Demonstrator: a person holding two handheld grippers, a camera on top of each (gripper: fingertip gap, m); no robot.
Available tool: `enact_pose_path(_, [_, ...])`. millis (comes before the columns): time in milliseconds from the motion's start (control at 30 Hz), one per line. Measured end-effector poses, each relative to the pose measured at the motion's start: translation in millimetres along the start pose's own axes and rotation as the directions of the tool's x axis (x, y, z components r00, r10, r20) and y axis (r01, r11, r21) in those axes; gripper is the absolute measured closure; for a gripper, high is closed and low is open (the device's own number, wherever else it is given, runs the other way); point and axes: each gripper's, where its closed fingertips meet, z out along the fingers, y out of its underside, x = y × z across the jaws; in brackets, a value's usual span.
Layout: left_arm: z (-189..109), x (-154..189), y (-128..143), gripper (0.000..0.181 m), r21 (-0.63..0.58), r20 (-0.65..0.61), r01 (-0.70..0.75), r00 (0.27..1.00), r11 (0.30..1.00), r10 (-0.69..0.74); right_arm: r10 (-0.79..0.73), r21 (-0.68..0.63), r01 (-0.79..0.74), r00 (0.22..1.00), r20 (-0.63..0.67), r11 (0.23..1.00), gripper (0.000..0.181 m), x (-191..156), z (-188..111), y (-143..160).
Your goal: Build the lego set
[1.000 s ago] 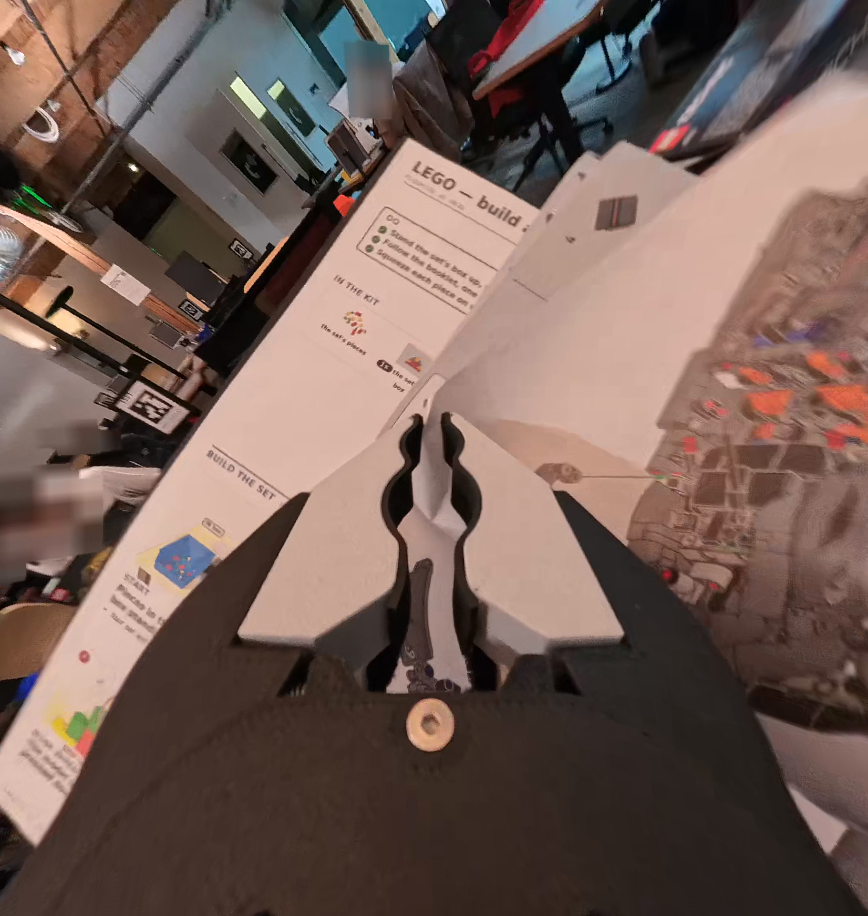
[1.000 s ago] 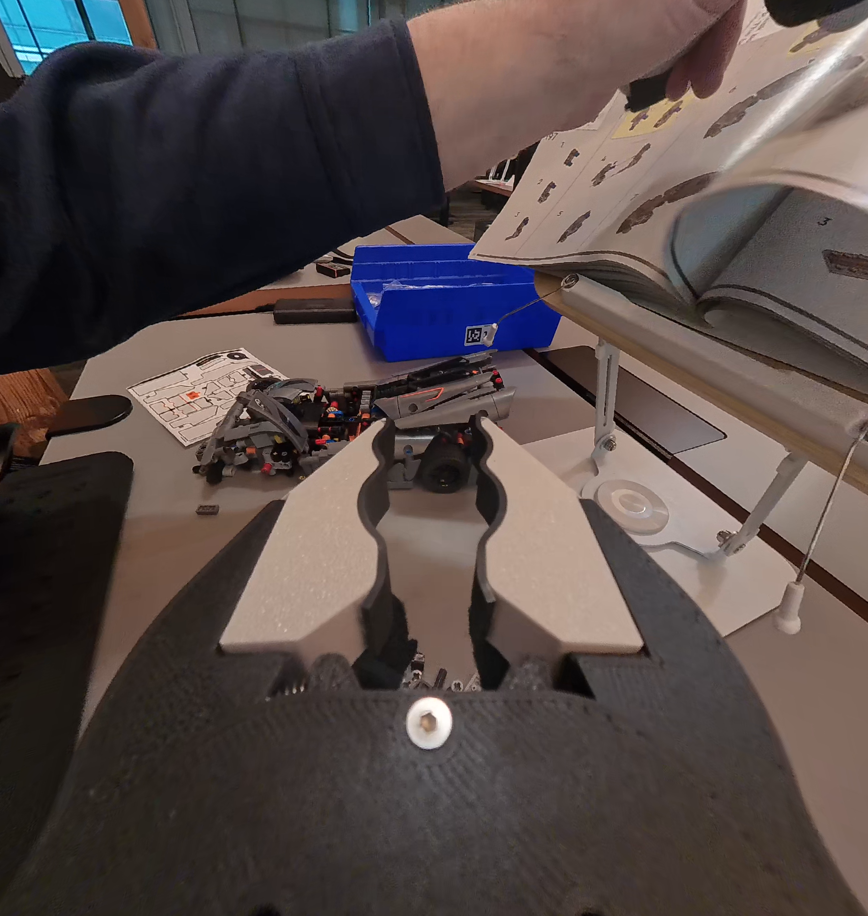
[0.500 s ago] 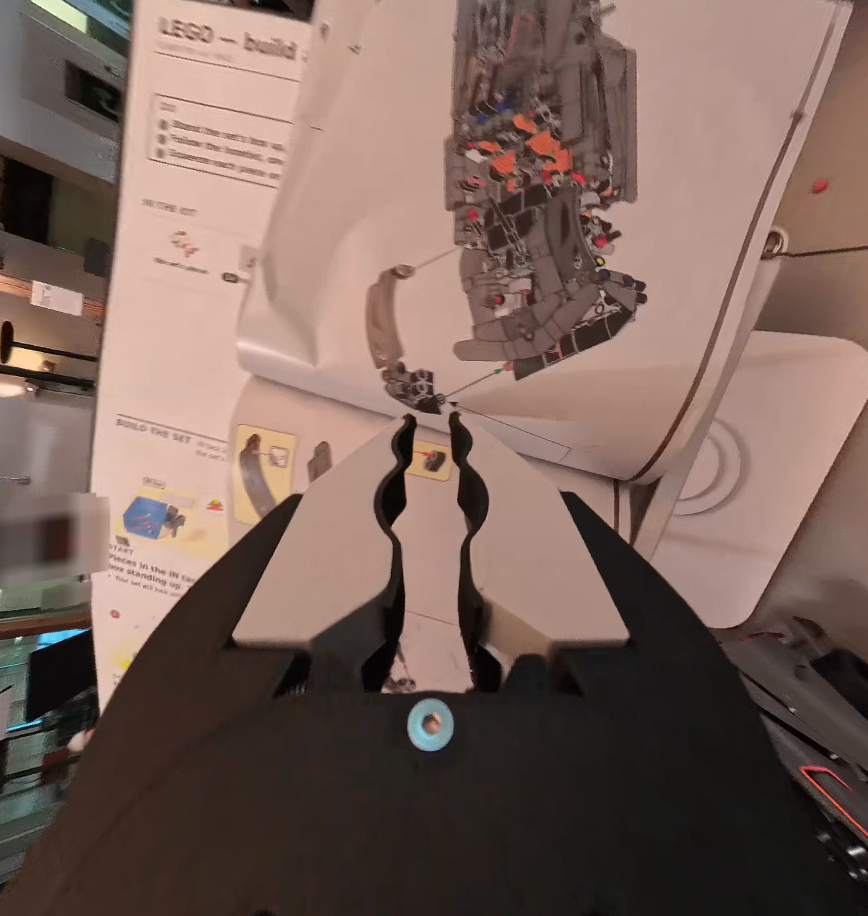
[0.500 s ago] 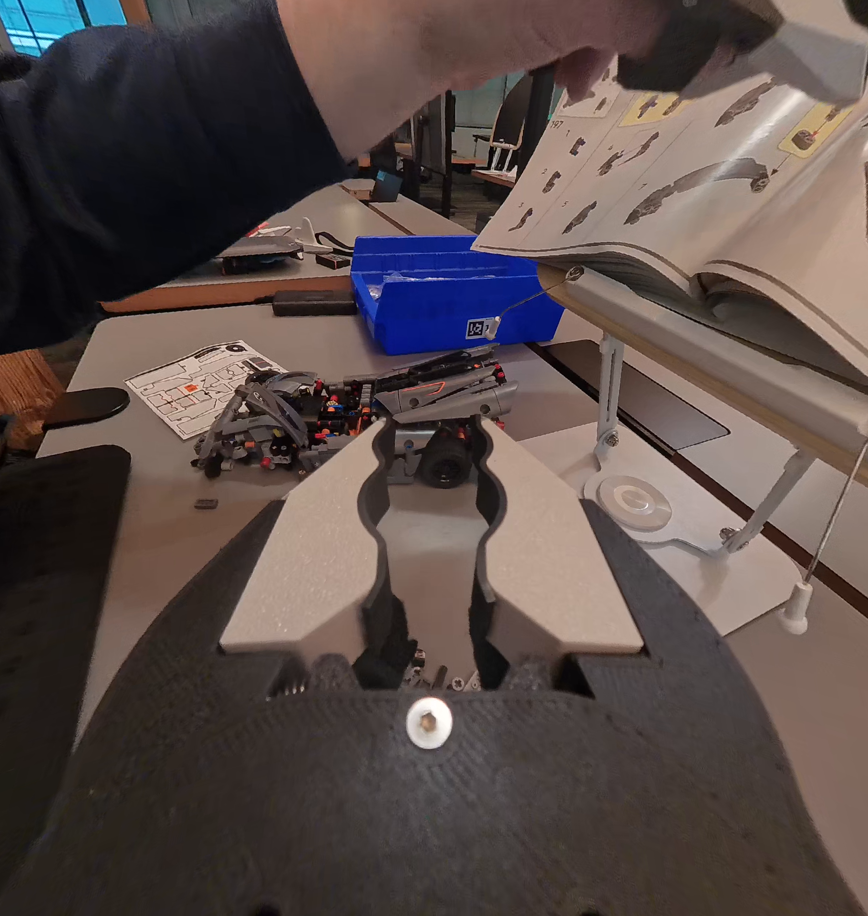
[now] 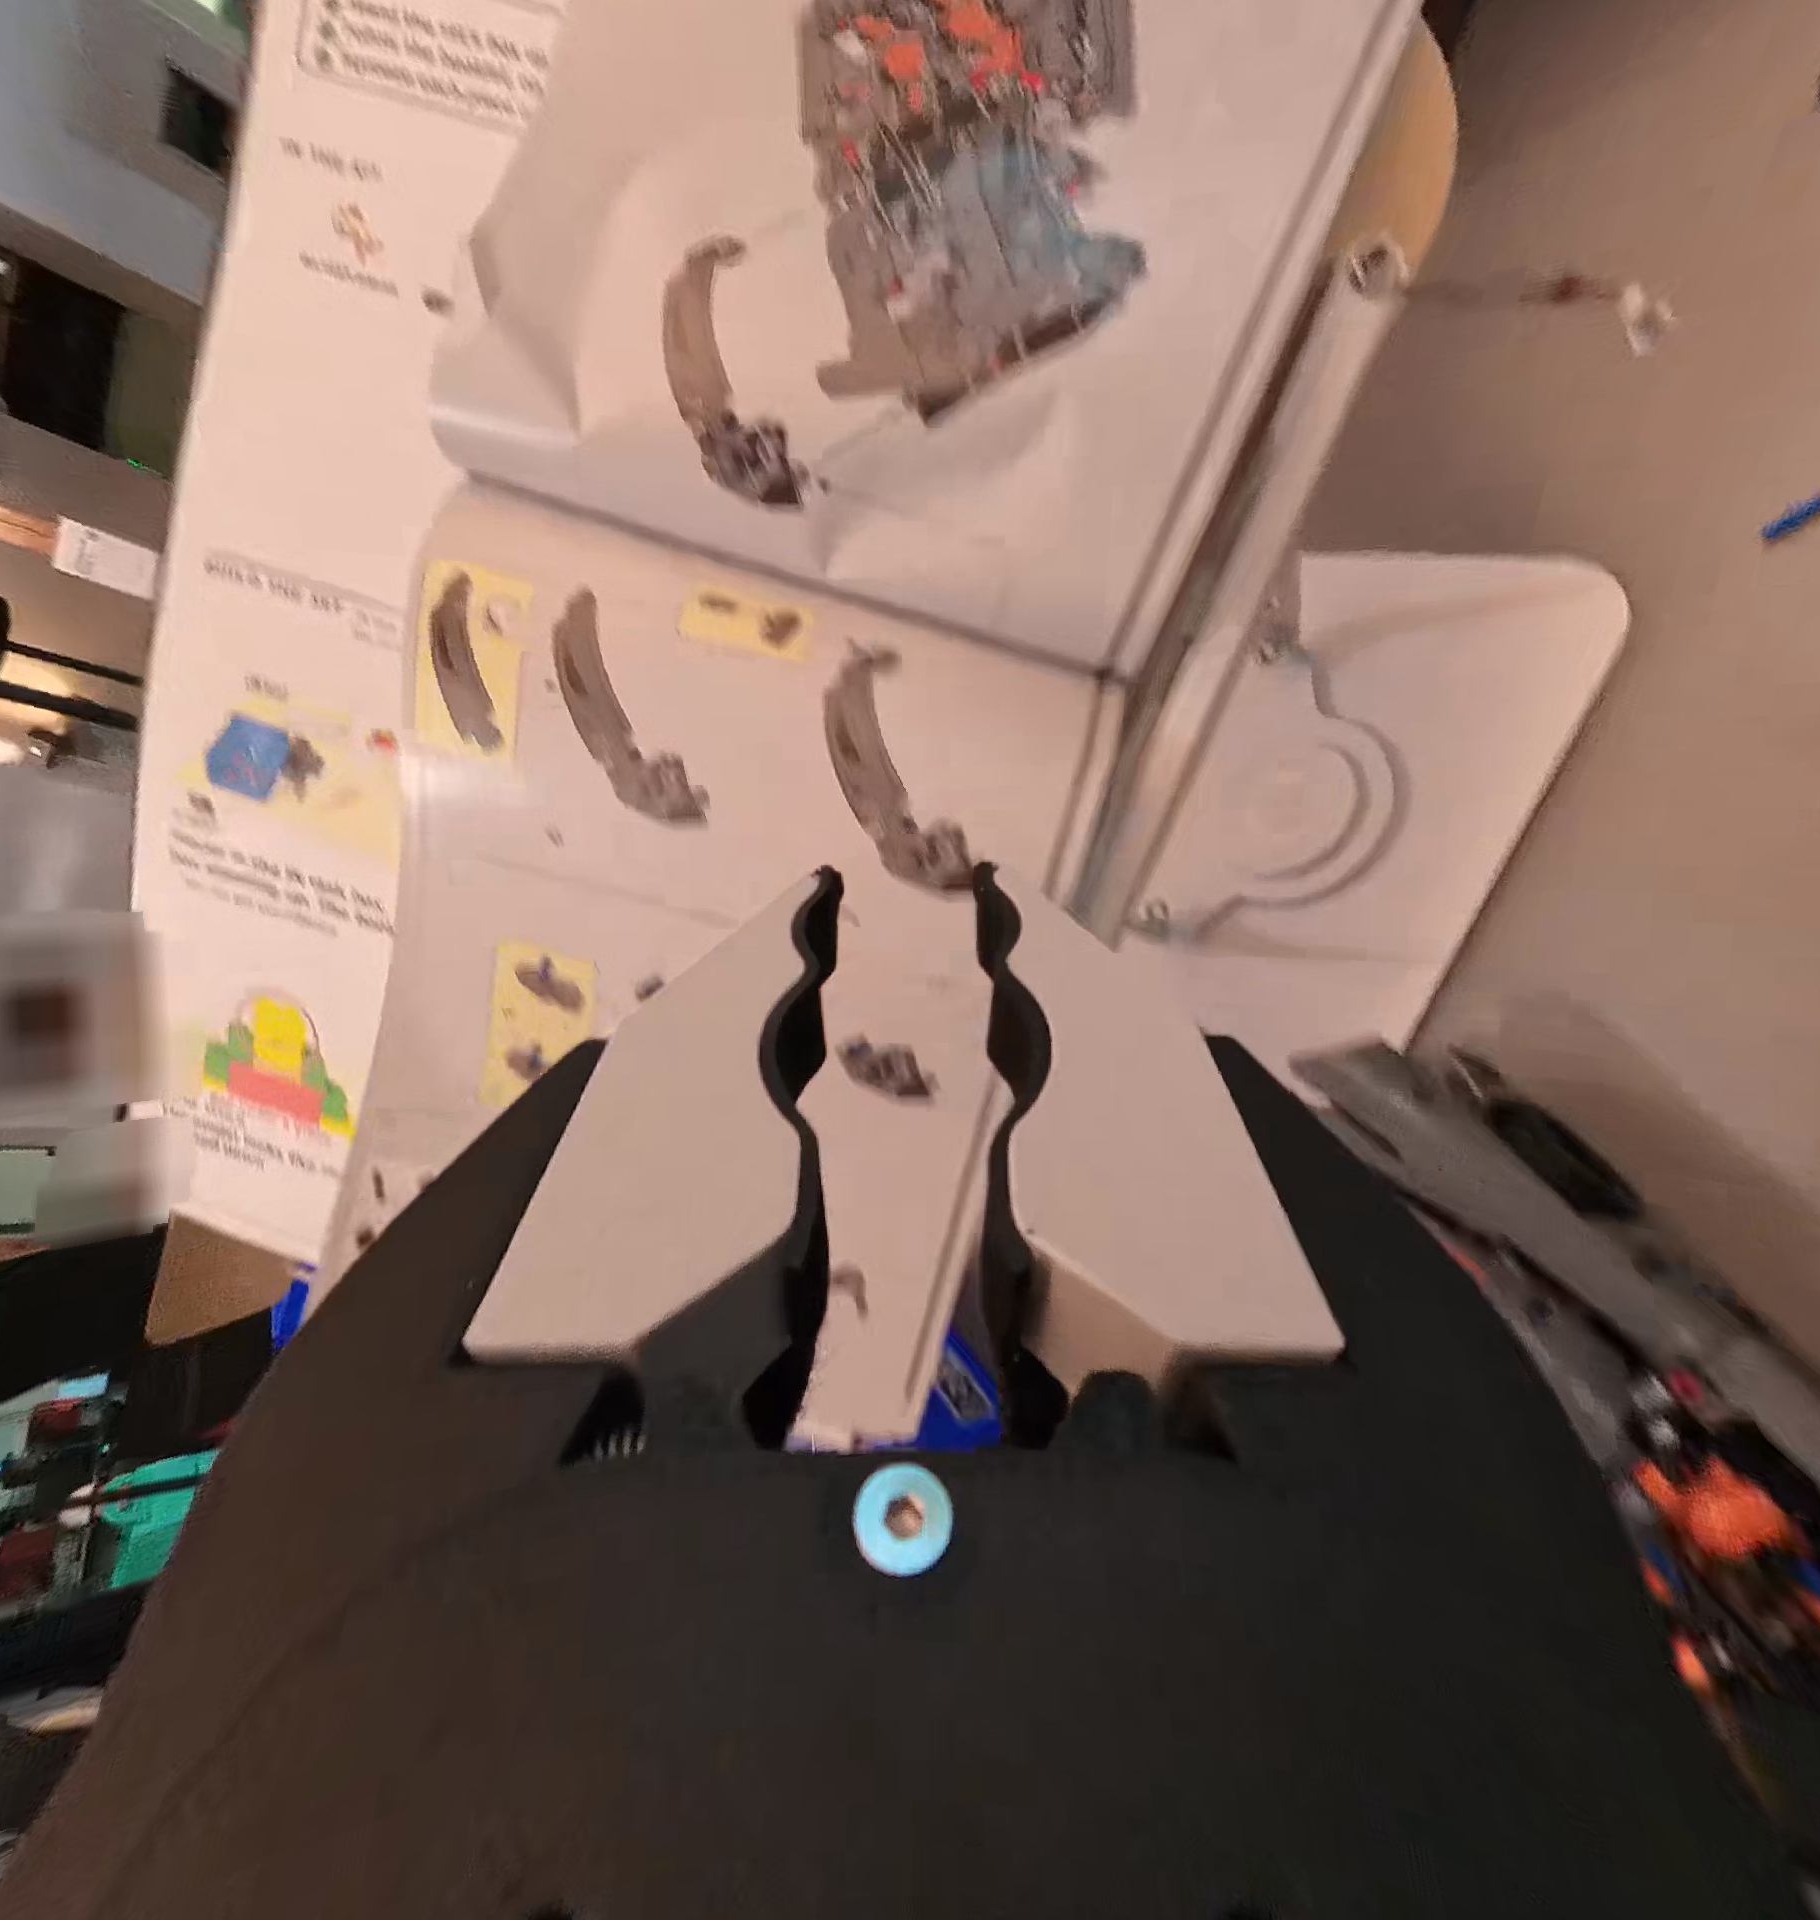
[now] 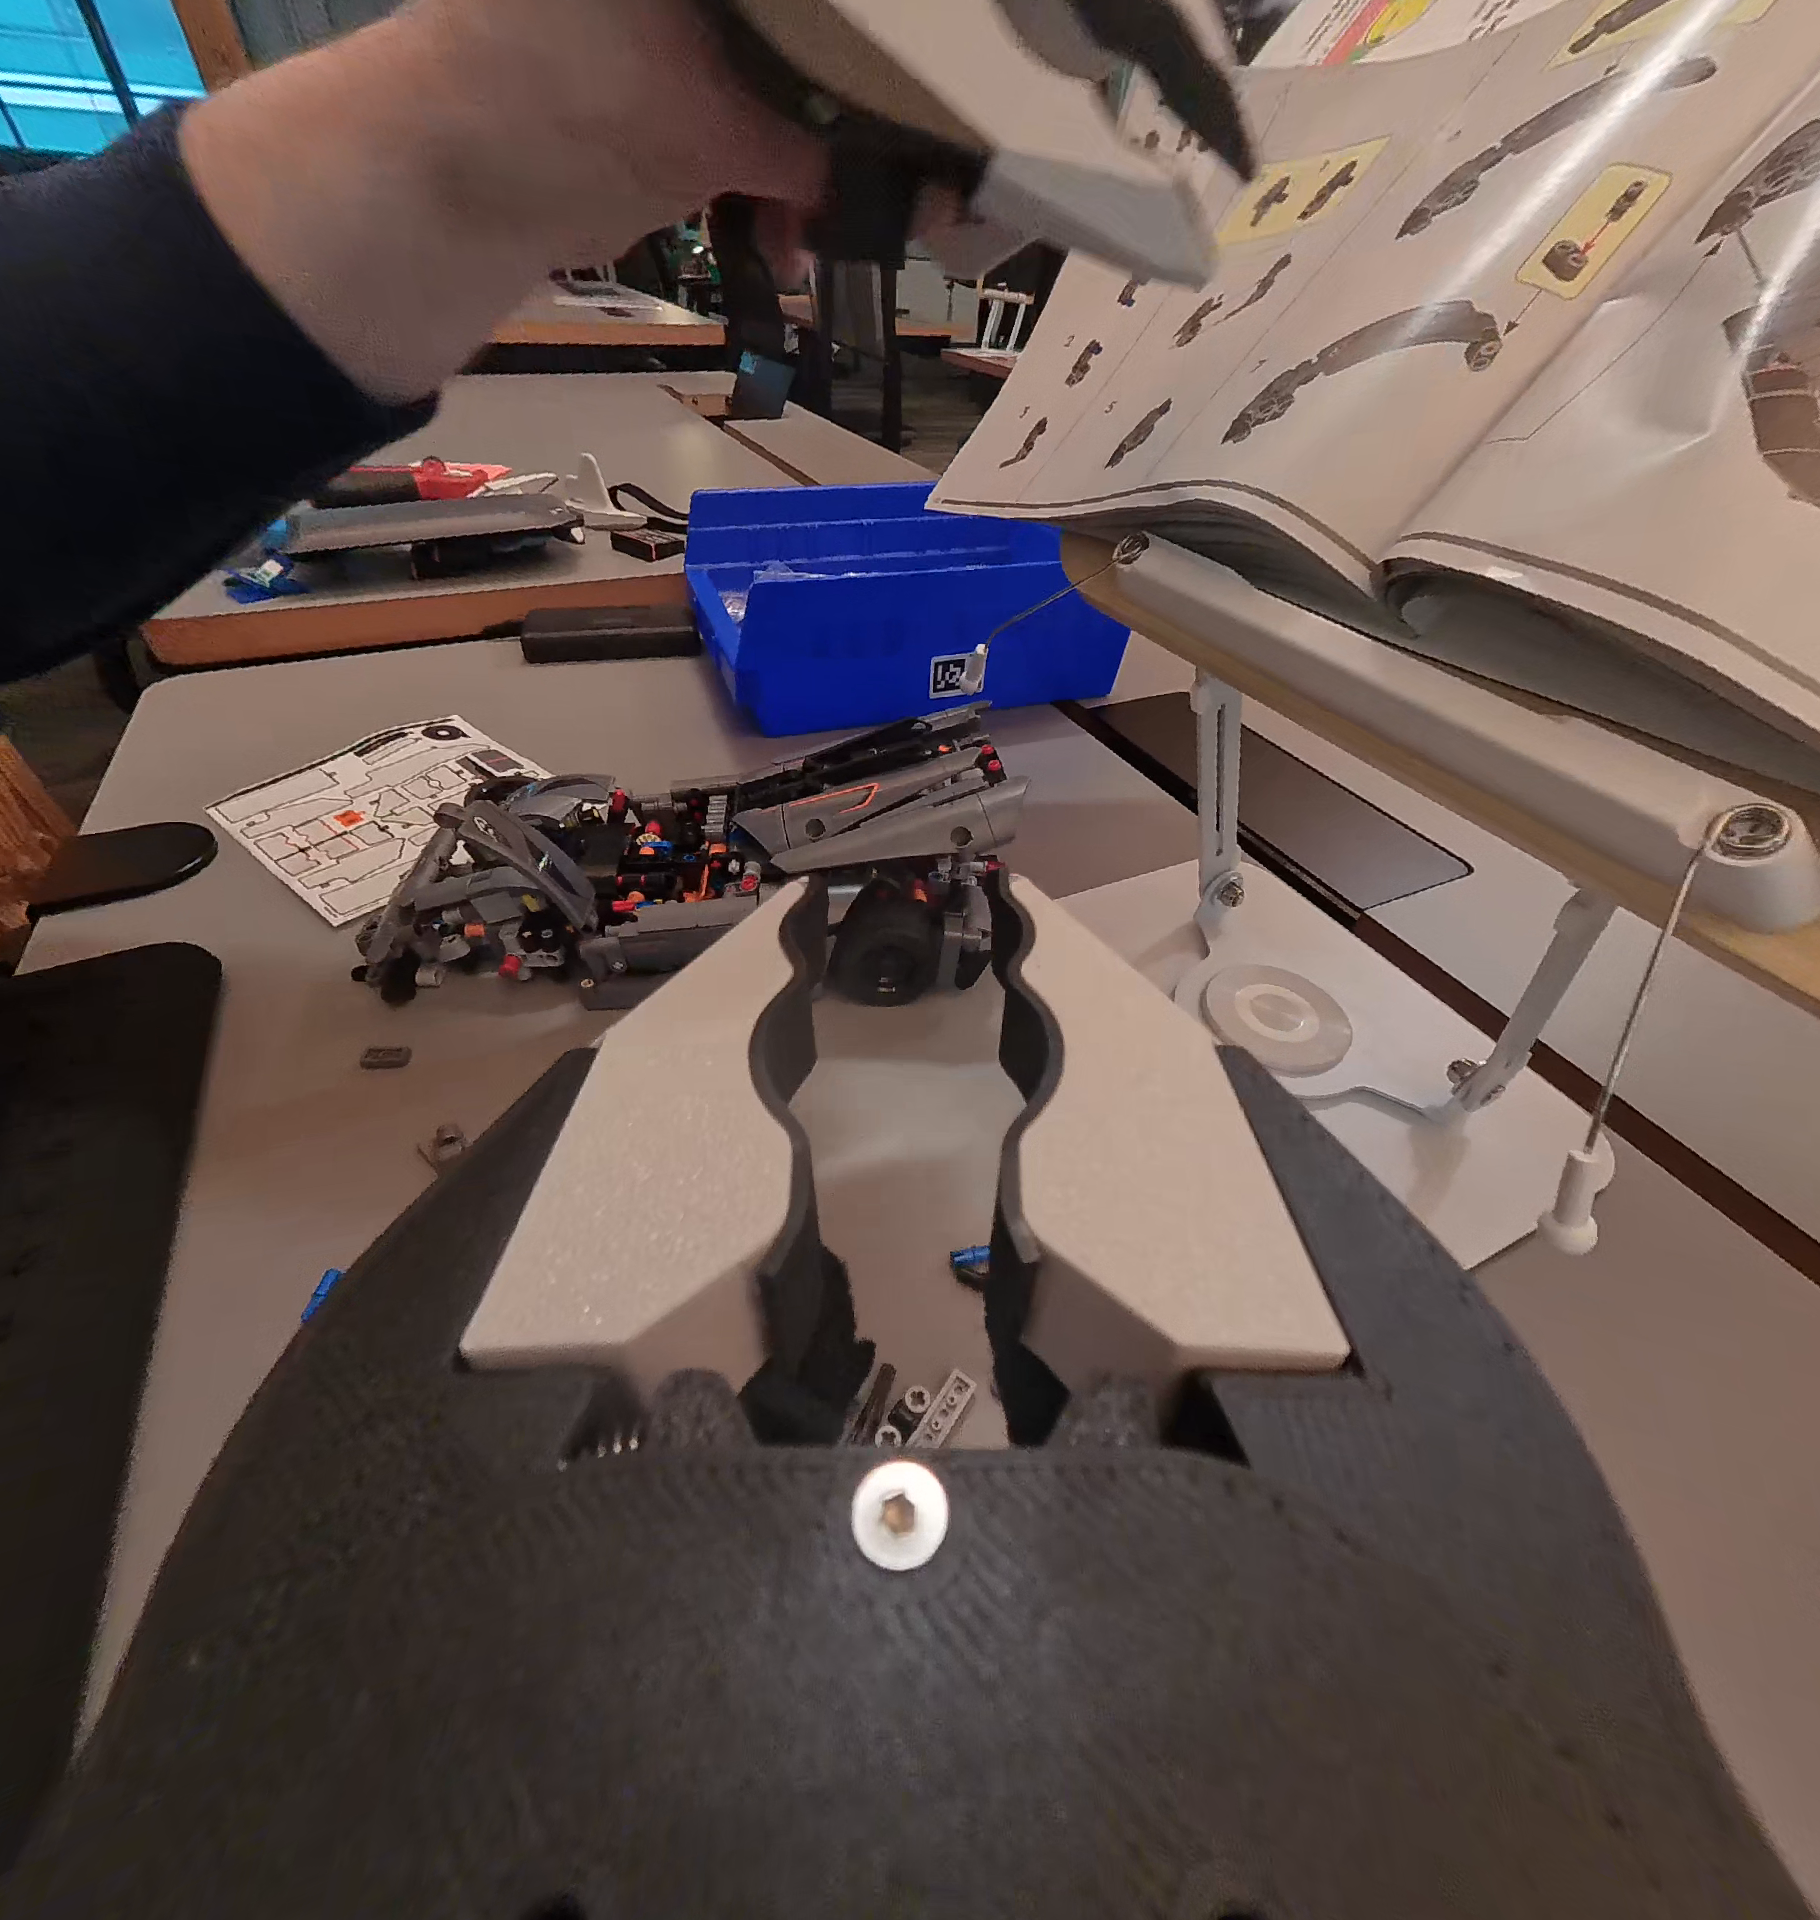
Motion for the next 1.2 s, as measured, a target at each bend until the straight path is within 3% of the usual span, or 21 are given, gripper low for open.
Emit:
enact_pose_path(300, [-79.5, 72.2, 123.4, 0.154, -0.18, -0.057, 0.06, 0.996, 0.982, -0.072, -0.013, -0.028, 0.013, 1.0, 0.015, 1.0, 0.152, -6.0, 6.2, 5.3])
enact_pose_path(467, [-119.1, 126.2, 169.3, 0.142, -0.21, -0.231, 0.193, 0.943, 0.958, -0.241, -0.018, -0.088, 0.022, 0.999, 0.045, 0.996, 0.151, -13.4, 15.9, 18.6])
enact_pose_path(633, [-145.1, 169.2, 176.4, 0.136, -0.131, -0.375, 0.268, 0.878, 0.955, -0.298, -0.016, -0.13, 0.025, 0.997, 0.071, 0.991, 0.149, -19.1, 22.6, 28.7])
enact_pose_path(700, [-147.2, 182.7, 160.1, 0.14, -0.045, -0.413, 0.289, 0.866, 0.956, -0.281, -0.016, -0.145, 0.027, 0.997, 0.08, 0.989, 0.149, -21.8, 25.5, 32.9])
enact_pose_path(800, [-138.1, 197.3, 132.9, 0.15, 0.087, -0.387, 0.2, 0.91, 0.976, -0.152, -0.024, -0.172, 0.04, 0.995, 0.095, 0.984, 0.149, -26.4, 30.1, 39.4])
enact_pose_path(1000, [-111.3, 219.8, 138.7, 0.148, -0.007, -0.373, -0.012, 0.928, 1.0, 0.009, -0.03, -0.217, 0.055, 0.993, 0.114, 0.975, 0.149, -29.1, 34.2, 51.2])
enact_pose_path(1200, [-105.7, 226.1, 132.4, 0.17, 0.019, -0.369, -0.033, 0.929, 0.999, 0.038, -0.001, -0.236, 0.037, 0.989, 0.148, 0.971, 0.149, -34.9, 37.9, 57.8])
